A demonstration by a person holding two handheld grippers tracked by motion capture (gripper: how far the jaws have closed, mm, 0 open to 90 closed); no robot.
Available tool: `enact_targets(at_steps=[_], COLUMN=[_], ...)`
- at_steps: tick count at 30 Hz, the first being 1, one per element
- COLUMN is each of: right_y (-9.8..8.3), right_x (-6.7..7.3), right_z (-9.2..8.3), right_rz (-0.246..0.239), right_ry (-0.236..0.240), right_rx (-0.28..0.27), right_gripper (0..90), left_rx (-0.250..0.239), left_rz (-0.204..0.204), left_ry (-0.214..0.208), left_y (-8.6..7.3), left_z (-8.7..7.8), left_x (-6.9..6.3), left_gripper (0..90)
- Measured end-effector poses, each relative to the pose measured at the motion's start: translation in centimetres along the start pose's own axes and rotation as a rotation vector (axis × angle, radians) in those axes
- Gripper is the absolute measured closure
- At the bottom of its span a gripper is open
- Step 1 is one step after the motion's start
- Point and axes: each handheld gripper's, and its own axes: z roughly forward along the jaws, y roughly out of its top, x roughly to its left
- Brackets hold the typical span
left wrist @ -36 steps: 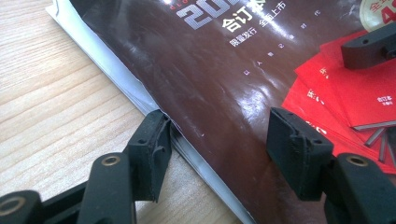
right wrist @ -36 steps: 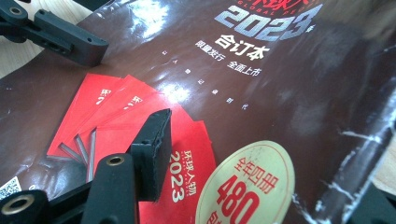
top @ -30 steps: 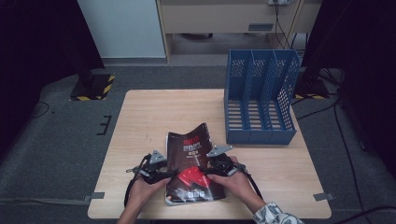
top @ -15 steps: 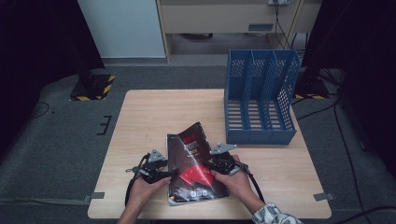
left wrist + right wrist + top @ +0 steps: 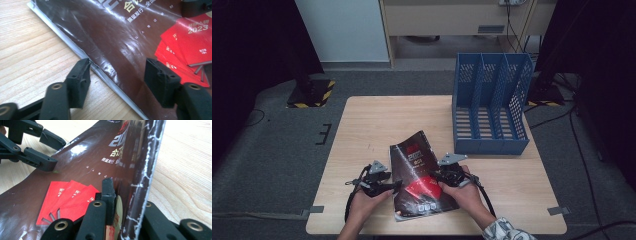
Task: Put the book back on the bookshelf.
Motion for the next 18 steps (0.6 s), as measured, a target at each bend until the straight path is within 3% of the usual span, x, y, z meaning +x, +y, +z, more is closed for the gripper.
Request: enact_targets(at_steps=[10,18], right_y=[0.6,1.5], right_x=[0.2,0.3], right_z=[-0.6,-1.4], right_rz=[-0.018,-0.029], right_ry=[0.001,0.005], right_rx=[-0.032,-0.060], right_gripper=[84.2,85.8], left_rx=[-0.018,-0.026], left_rz=[-0.033,-0.053], left_ry=[-0.010,-0.036], left_y=[0.0,0.1], left_z=[-0.3,-0.5], left_x=[0.2,0.3], left_gripper=[39.4,31.3])
